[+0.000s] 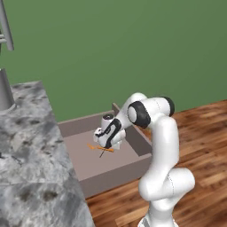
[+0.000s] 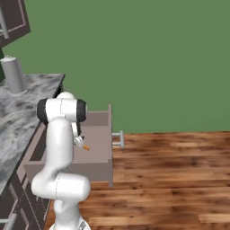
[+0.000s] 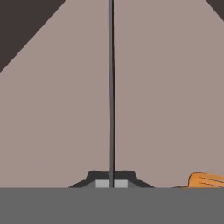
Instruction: Organize the utensils by type. Pick up the wooden spoons from the counter and place them in the open cabinet. Then pick up the metallic utensils from the counter and place them in the open drawer.
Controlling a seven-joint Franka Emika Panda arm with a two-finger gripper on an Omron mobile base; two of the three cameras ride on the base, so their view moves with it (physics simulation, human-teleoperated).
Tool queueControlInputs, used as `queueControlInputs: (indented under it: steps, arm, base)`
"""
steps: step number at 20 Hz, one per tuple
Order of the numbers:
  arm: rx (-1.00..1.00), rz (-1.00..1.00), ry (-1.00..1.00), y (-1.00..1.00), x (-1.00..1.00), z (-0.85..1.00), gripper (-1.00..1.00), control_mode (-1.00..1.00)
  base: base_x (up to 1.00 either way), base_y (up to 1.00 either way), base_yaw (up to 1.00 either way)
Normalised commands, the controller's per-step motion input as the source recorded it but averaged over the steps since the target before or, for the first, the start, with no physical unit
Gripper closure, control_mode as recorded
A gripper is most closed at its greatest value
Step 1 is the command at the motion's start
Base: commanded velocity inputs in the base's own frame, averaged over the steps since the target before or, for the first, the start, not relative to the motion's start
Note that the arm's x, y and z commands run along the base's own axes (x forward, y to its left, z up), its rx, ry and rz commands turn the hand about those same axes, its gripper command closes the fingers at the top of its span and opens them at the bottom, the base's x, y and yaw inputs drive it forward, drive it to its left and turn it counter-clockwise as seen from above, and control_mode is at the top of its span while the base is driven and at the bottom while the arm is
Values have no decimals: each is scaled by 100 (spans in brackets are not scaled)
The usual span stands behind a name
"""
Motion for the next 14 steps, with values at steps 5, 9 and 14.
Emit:
queueControlInputs:
  steps: [5, 9, 14]
  arm:
    - [0, -3, 7, 0, 77, -56, 100, -100]
    - [0, -3, 14, 0, 75, -63, 100, -100]
    - [0, -3, 14, 0, 61, -59, 100, -100]
  base:
    - [0, 0, 0]
    - [0, 0, 0]
    - [0, 0, 0]
